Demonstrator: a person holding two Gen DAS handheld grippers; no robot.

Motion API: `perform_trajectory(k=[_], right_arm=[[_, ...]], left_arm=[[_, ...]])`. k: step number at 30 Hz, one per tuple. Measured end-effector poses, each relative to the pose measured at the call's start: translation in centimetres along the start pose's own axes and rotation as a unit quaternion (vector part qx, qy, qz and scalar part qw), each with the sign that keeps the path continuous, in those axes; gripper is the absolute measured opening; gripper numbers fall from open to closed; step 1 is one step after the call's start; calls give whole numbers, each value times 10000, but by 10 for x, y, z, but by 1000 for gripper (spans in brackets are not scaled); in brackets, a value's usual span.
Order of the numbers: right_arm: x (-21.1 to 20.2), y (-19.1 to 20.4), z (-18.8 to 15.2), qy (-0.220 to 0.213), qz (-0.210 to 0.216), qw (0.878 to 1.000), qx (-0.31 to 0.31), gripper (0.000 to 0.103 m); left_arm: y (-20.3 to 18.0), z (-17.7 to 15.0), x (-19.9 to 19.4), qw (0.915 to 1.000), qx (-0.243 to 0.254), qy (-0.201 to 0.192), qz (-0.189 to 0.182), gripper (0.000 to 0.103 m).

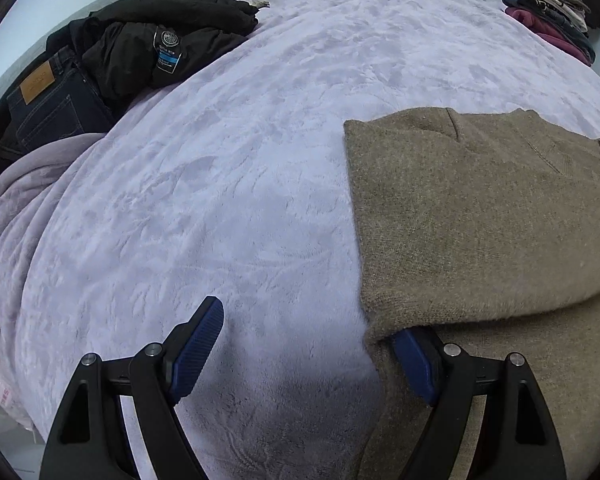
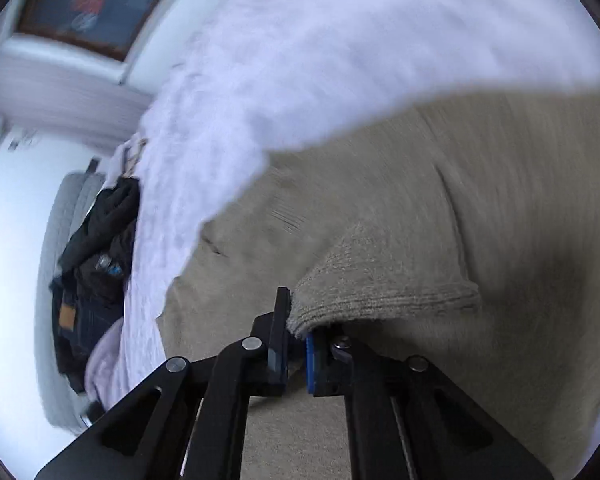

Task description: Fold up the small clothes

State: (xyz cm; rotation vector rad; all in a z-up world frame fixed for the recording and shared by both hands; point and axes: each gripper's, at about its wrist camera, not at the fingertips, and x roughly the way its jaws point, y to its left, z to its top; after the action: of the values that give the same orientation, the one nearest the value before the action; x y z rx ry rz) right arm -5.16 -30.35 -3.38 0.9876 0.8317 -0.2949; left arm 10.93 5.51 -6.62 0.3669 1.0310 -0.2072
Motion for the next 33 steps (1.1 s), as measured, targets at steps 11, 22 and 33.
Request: perform_trajectory(k=[11,22,33], right_arm=[[17,-51,-7,334,-265,9990,-153,8],[18,-35,-9,468,-251,9980,-354,37],[9,-14,3,326,189,9986,-374,7]], left_arm=[[41,-8,-25,9981,34,263,-552,92],[-3,92,46,9828,-155,531,-1765,65],[7,94,55,9794,-295,443,-1947,10]])
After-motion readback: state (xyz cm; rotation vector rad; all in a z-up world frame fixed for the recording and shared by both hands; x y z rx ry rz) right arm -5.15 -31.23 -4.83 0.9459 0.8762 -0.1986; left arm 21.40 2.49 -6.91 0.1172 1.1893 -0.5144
